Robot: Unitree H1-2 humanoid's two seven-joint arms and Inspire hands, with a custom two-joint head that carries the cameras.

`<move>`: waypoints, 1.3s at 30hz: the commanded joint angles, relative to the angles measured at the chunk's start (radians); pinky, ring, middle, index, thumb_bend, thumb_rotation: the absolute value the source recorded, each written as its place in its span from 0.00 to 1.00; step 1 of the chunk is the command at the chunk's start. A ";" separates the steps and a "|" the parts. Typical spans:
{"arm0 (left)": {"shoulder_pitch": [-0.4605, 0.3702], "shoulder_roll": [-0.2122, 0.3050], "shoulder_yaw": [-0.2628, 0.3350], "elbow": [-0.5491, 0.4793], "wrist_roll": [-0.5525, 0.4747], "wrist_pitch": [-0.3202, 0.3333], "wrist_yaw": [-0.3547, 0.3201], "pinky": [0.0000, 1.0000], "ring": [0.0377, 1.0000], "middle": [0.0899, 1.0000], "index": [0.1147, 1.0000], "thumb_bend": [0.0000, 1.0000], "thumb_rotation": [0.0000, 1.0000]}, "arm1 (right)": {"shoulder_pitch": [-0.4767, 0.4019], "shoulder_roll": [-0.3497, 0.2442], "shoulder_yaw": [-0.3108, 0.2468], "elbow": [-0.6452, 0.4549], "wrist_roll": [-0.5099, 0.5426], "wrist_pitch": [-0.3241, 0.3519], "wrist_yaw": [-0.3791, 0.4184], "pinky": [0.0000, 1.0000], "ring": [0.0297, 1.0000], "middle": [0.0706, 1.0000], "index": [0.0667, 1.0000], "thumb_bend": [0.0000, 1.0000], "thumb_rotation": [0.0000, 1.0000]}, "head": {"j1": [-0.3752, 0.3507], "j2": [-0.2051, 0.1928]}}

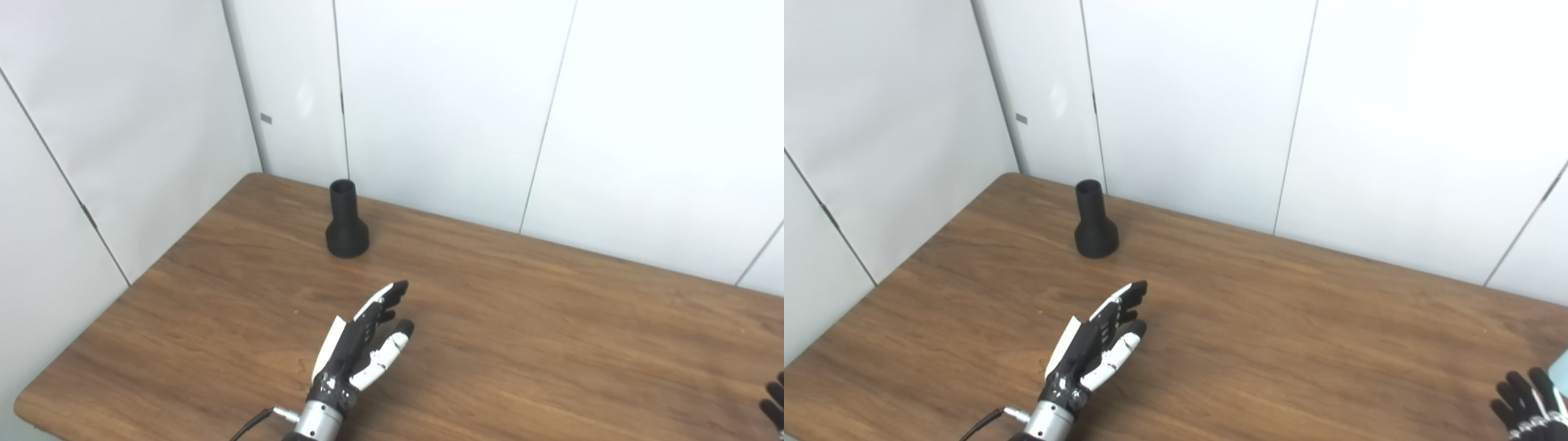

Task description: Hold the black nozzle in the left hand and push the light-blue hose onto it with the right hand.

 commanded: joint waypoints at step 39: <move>-0.278 0.138 0.163 -0.050 0.175 0.338 0.159 0.93 0.93 0.94 0.95 0.92 0.24 | 0.085 0.028 0.011 0.090 -0.013 0.005 0.006 0.85 0.89 0.89 0.90 0.77 0.95 | -0.097 0.026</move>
